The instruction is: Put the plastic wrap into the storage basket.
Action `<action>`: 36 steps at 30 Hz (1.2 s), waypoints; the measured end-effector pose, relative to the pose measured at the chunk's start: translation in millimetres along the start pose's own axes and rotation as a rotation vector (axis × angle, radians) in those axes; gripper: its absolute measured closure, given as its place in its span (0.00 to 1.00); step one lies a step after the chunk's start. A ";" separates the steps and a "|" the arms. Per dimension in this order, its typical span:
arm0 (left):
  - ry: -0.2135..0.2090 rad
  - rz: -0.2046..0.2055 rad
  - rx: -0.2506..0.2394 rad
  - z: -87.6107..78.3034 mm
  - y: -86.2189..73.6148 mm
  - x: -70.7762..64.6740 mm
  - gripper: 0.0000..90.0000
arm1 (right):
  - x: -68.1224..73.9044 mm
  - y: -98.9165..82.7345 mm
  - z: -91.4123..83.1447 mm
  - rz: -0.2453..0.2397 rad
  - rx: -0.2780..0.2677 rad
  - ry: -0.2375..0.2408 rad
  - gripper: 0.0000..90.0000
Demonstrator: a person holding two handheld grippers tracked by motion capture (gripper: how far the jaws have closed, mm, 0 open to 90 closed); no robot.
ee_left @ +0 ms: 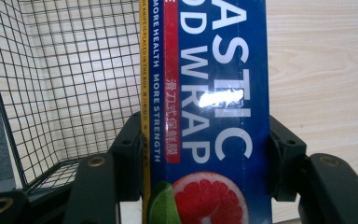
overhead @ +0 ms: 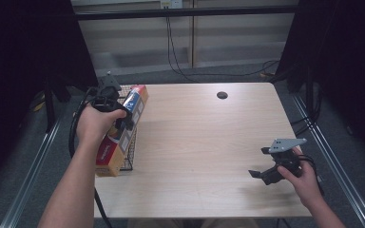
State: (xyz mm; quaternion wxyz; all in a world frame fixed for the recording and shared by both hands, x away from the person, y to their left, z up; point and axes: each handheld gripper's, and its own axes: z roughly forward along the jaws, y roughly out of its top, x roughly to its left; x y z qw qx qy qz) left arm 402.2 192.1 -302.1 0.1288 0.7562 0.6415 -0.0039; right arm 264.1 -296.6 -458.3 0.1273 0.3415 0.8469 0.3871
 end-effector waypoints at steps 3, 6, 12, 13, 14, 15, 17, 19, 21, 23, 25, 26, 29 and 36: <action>0.009 -0.002 0.003 0.7 -0.7 3.9 0.49 | -0.2 0.3 -0.2 0.001 0.002 0.000 0.00; 0.010 -0.013 0.007 1.9 -1.8 6.6 0.49 | -0.2 0.5 0.0 -0.001 0.002 -0.001 0.00; 0.012 -0.026 0.004 4.1 -4.4 12.0 0.49 | 0.1 1.7 1.7 -0.006 0.004 -0.002 0.00; 0.010 -0.031 0.009 3.8 -4.8 13.2 0.49 | 0.0 1.9 2.1 -0.008 0.003 0.000 0.00; 0.006 -0.038 0.006 4.2 -5.5 14.2 0.49 | -0.1 2.1 2.2 -0.007 0.004 0.003 0.00; 0.007 -0.041 0.009 4.4 -5.9 15.7 0.49 | -0.1 2.2 2.4 -0.007 0.005 0.004 0.00; 0.007 -0.042 0.009 4.6 -7.2 19.6 0.49 | 0.3 2.5 2.8 -0.004 0.010 0.002 0.00; 0.018 -0.053 0.004 5.3 -8.8 21.6 0.49 | 0.5 3.0 3.3 -0.007 0.006 0.005 0.00; 0.017 -0.065 0.001 6.2 -10.0 25.2 0.49 | 0.6 3.3 4.0 -0.011 0.007 0.004 0.00; 0.028 -0.067 0.003 7.3 -11.0 28.7 0.49 | 0.5 3.6 4.8 -0.013 0.008 0.006 0.00; 0.023 -0.079 0.007 8.4 -11.7 32.4 0.49 | 0.6 4.0 5.0 -0.013 0.008 0.011 0.00; 0.023 -0.082 0.007 8.9 -12.2 34.4 0.49 | 0.8 4.3 4.8 -0.015 0.011 0.005 0.00; 0.039 -0.094 0.003 11.2 -13.1 38.3 0.49 | 0.6 4.8 5.4 -0.013 0.007 0.009 0.00; 0.041 -0.121 0.009 16.9 -12.7 45.4 0.49 | 0.1 5.5 6.0 -0.020 0.005 0.004 0.00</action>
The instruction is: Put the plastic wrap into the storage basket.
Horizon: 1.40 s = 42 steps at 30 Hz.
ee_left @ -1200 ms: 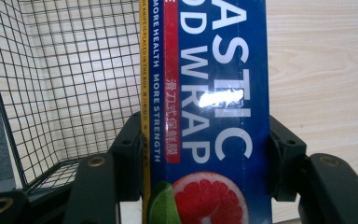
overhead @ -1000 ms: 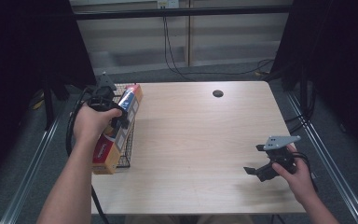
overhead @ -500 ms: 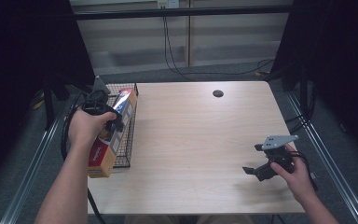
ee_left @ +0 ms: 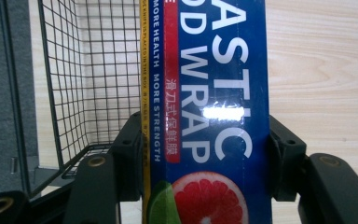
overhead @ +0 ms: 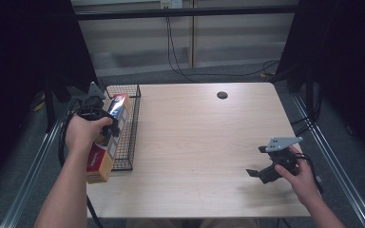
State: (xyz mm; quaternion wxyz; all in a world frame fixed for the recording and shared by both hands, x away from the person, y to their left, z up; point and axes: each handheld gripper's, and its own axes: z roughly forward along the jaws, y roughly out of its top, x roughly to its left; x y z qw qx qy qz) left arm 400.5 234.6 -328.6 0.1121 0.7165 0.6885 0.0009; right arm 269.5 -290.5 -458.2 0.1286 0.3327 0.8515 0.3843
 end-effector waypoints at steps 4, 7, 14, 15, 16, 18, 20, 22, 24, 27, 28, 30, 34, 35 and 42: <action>0.004 -0.017 0.007 5.9 1.4 0.4 0.49 | -0.1 0.1 0.1 -0.003 -0.002 0.000 0.00; 0.005 -0.009 0.009 9.2 2.5 2.6 0.49 | -0.1 0.3 -0.2 0.000 -0.003 0.004 0.00; 0.016 -0.019 0.017 17.2 4.9 7.2 0.48 | -0.1 0.1 0.3 -0.003 -0.001 0.006 0.00; 0.028 -0.011 0.010 18.5 5.2 8.5 0.48 | 0.1 0.2 0.0 -0.001 0.002 0.001 0.00; 0.021 -0.019 0.015 19.1 5.6 9.5 0.48 | -0.1 0.1 0.3 -0.003 -0.001 0.007 0.00; 0.013 -0.028 0.015 20.9 6.0 11.5 0.48 | 0.1 0.1 0.2 -0.002 0.002 0.001 0.00; 0.026 -0.021 0.015 22.5 6.5 13.6 0.48 | 0.0 0.0 0.6 -0.004 0.001 0.005 0.00; 0.029 -0.027 0.018 24.4 7.2 15.2 0.48 | 0.1 0.1 0.9 -0.006 0.003 0.008 0.00; 0.031 -0.029 0.014 26.5 7.9 17.0 0.48 | 0.3 0.1 1.1 -0.007 0.005 0.006 0.00; 0.024 -0.040 0.024 28.3 9.3 18.1 0.48 | 0.8 -0.1 1.3 -0.006 0.009 0.009 0.00; 0.029 -0.041 0.018 29.4 9.6 18.6 0.48 | 0.8 0.0 1.3 -0.007 0.009 0.010 0.00; 0.023 -0.038 0.024 30.3 10.3 18.8 0.48 | 1.0 0.0 1.3 -0.006 0.009 0.012 0.00; 0.032 -0.038 0.026 32.1 12.1 19.5 0.48 | 1.0 0.1 1.5 -0.007 0.010 0.014 0.00; 0.032 -0.036 0.028 32.7 12.5 20.3 0.48 | 1.0 0.1 1.4 -0.007 0.010 0.012 0.00; 0.034 -0.047 0.027 39.4 14.4 22.6 0.48 | 1.0 0.2 1.7 -0.010 0.014 0.013 0.00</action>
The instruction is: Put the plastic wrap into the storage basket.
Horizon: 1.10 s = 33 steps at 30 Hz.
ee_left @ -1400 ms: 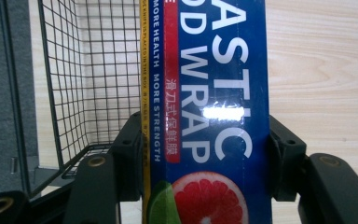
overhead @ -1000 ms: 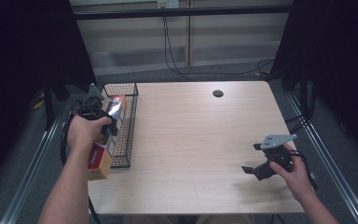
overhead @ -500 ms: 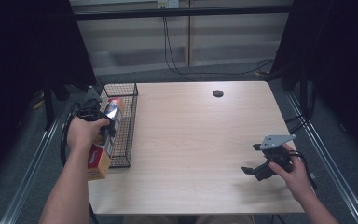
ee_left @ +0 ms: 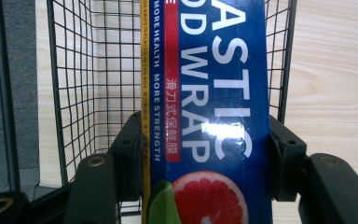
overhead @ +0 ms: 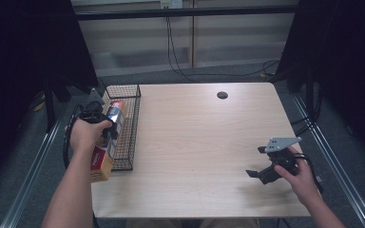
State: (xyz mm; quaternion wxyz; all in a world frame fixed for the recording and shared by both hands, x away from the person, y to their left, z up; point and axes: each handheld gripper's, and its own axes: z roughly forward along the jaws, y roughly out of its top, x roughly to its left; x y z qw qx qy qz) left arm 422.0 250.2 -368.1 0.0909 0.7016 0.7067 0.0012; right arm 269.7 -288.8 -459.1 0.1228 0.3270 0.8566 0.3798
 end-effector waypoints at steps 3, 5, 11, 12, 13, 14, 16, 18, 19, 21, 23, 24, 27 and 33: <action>0.016 0.011 0.012 3.2 0.8 -0.7 0.48 | 0.3 0.2 0.9 -0.006 0.004 0.004 0.00; 0.017 0.010 0.008 5.2 1.4 0.1 0.48 | 0.3 0.4 0.7 -0.004 -0.001 -0.004 0.00; 0.019 -0.001 0.008 9.6 3.9 0.2 0.48 | -0.1 0.7 0.8 -0.006 -0.005 -0.004 0.00; 0.016 0.002 0.010 10.1 4.3 0.8 0.48 | -0.2 0.8 1.0 -0.009 -0.005 -0.002 0.00; 0.012 0.006 0.017 10.1 5.0 1.7 0.48 | -0.2 0.8 1.1 -0.009 -0.005 -0.002 0.00; 0.014 0.002 0.015 11.1 5.2 1.8 0.48 | 0.2 0.8 0.8 -0.004 -0.001 -0.002 0.00; 0.014 0.004 0.011 12.6 6.0 2.4 0.48 | 0.3 0.8 0.8 -0.004 0.000 -0.002 0.00; 0.019 0.001 0.011 14.1 6.2 1.5 0.48 | 0.1 0.9 1.2 -0.004 -0.002 0.000 0.00; 0.020 0.003 0.015 14.3 6.5 1.7 0.48 | 0.2 0.9 1.3 -0.002 0.001 -0.002 0.00; 0.017 0.002 0.013 15.8 6.2 1.6 0.48 | 0.1 0.9 2.0 -0.005 0.001 0.002 0.00; 0.019 0.011 0.016 17.0 6.3 2.4 0.48 | 0.2 1.0 2.2 -0.006 0.001 0.003 0.00; 0.018 0.012 0.015 17.7 6.2 2.5 0.48 | 0.1 1.1 2.3 -0.006 0.001 0.003 0.00; 0.020 0.002 0.014 18.8 6.1 1.8 0.48 | -0.1 1.3 2.9 -0.010 0.003 0.003 0.00; 0.034 0.005 0.013 20.4 6.7 0.9 0.48 | -0.4 1.9 3.9 -0.013 0.002 0.008 0.00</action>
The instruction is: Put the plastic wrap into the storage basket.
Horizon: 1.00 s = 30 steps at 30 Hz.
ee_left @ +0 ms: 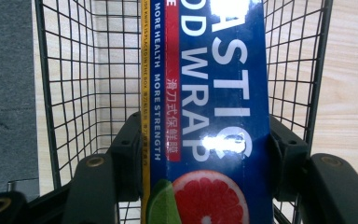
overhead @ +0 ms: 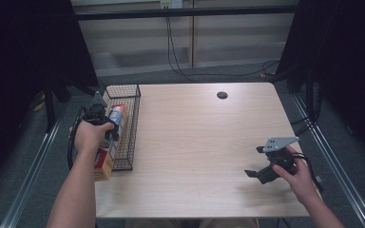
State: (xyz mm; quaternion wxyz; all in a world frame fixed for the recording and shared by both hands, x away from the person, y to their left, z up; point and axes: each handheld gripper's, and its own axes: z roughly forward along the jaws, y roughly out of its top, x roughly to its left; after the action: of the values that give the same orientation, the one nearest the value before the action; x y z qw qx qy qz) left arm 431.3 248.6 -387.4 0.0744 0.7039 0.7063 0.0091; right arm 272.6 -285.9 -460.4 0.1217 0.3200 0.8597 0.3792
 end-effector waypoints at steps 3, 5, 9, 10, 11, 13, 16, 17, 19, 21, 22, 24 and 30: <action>0.009 0.009 -0.001 1.6 0.5 -0.2 0.48 | 0.4 0.5 0.6 0.010 0.007 -0.001 0.00; 0.014 0.010 0.011 1.8 1.1 -1.5 0.47 | -0.1 1.0 1.3 0.003 0.003 -0.001 0.00; 0.015 0.006 0.013 2.0 1.3 -2.8 0.47 | -0.5 1.4 1.9 0.000 0.001 0.001 0.00; 0.015 0.002 0.009 2.5 1.1 -3.0 0.47 | -0.5 1.5 1.9 0.000 0.001 0.001 0.00; 0.022 0.022 0.020 1.8 1.8 -2.1 0.47 | -0.5 1.5 2.2 0.001 -0.001 0.006 0.00; 0.022 0.010 0.010 3.0 1.4 -4.1 0.47 | -0.5 1.8 1.8 0.002 -0.001 0.003 0.00; 0.032 0.027 0.014 3.4 2.2 -4.2 0.47 | -0.6 1.7 1.9 0.002 0.000 0.002 0.00; 0.032 0.026 0.012 3.7 2.2 -4.8 0.46 | -0.5 1.7 1.8 0.002 0.000 0.003 0.00; 0.038 0.030 0.010 4.1 2.4 -5.4 0.46 | -0.2 1.7 1.3 0.005 0.000 0.002 0.00; 0.038 0.028 0.007 4.2 2.1 -5.8 0.46 | 0.4 1.5 0.5 0.006 -0.001 0.005 0.00; 0.038 0.028 0.004 4.5 2.0 -5.8 0.46 | 0.8 1.4 0.1 0.007 -0.001 0.004 0.00; 0.033 0.023 0.000 4.9 2.2 -5.7 0.45 | 0.6 0.9 0.4 0.004 0.000 0.006 0.00; 0.040 0.015 -0.031 3.0 2.0 -5.9 0.42 | 0.2 0.8 0.3 0.008 -0.001 0.000 0.00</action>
State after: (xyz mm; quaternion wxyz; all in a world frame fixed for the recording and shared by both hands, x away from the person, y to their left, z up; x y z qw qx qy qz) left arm 433.7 242.5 -389.6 0.0710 0.7077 0.7021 0.0347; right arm 273.0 -285.2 -460.0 0.1205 0.3233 0.8582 0.3801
